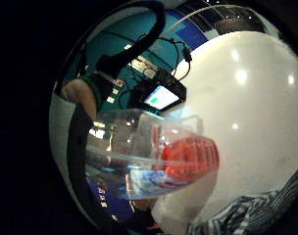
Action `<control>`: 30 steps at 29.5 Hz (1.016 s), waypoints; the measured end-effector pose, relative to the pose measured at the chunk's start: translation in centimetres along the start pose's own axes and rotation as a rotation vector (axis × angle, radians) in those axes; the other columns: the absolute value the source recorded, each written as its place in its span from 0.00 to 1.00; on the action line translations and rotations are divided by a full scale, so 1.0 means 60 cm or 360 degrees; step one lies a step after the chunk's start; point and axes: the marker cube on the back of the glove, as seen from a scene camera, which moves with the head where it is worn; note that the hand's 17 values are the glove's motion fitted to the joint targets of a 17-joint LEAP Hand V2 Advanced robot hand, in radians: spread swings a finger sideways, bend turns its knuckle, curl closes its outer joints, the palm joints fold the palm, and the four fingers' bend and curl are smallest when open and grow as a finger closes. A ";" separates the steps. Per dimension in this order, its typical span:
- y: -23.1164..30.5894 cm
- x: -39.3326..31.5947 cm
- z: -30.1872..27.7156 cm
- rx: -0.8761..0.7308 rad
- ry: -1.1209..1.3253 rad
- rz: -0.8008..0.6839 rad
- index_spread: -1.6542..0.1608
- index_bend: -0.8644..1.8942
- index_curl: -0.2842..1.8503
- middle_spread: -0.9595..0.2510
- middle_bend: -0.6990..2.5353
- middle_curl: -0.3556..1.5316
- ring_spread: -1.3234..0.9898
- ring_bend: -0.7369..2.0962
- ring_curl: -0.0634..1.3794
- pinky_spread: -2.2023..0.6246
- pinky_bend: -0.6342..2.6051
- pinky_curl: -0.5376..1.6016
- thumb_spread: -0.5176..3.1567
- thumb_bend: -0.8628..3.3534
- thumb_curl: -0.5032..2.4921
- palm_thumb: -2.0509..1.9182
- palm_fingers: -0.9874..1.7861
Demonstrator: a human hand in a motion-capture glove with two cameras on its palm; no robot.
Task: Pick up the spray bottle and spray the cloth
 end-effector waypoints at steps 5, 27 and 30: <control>0.008 0.006 -0.008 0.0066 0.0012 -0.0048 0.75 0.39 0.36 0.61 0.37 0.43 0.48 0.45 0.33 0.81 0.24 0.34 0.44 0.20 0.28 0.74 0.77; 0.027 0.004 -0.028 -0.0134 0.0231 0.0007 0.73 0.34 0.32 0.65 0.33 0.41 0.49 0.41 0.33 0.84 0.26 0.37 0.44 0.20 0.28 0.73 0.57; 0.033 -0.021 -0.077 -0.0034 0.0331 -0.0067 0.73 0.33 0.30 0.67 0.32 0.41 0.50 0.41 0.31 0.85 0.27 0.38 0.44 0.20 0.28 0.72 0.56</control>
